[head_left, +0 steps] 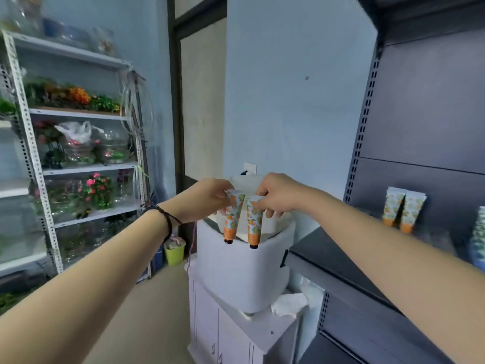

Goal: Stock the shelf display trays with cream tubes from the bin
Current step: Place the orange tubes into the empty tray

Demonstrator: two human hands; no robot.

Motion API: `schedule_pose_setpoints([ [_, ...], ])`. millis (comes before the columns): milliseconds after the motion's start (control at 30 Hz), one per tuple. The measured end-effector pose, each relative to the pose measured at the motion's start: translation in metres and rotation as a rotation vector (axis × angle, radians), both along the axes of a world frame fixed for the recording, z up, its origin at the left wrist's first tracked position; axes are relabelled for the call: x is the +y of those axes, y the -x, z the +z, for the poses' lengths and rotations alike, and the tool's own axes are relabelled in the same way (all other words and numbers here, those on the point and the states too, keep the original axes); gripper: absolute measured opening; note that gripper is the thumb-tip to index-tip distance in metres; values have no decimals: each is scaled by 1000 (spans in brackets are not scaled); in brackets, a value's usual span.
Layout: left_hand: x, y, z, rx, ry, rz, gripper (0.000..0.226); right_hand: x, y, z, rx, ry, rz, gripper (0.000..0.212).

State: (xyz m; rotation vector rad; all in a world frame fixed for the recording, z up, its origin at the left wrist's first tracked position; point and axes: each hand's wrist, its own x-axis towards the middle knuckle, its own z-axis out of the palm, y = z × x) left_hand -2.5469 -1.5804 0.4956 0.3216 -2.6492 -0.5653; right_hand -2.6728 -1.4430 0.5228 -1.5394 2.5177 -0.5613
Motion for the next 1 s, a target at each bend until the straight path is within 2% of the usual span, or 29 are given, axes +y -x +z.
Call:
schedule_pose_setpoints([
  [167, 33, 53, 32, -16, -37, -81, 19, 47, 32, 36, -28, -7, -91, 21],
  [433, 83, 139, 55, 17, -199, -253, 16, 123, 95, 69, 8, -12, -245, 23],
  [633, 133, 208, 46, 28, -297, -364, 7, 179, 153, 66, 60, -41, -376, 18],
  [933, 179, 292, 24, 122, -323, -322, 7, 206, 219, 37, 59, 15, -529, 8],
  [1000, 183, 307, 20, 113, -295, -306, 11, 208, 230, 34, 74, 26, -548, 12],
])
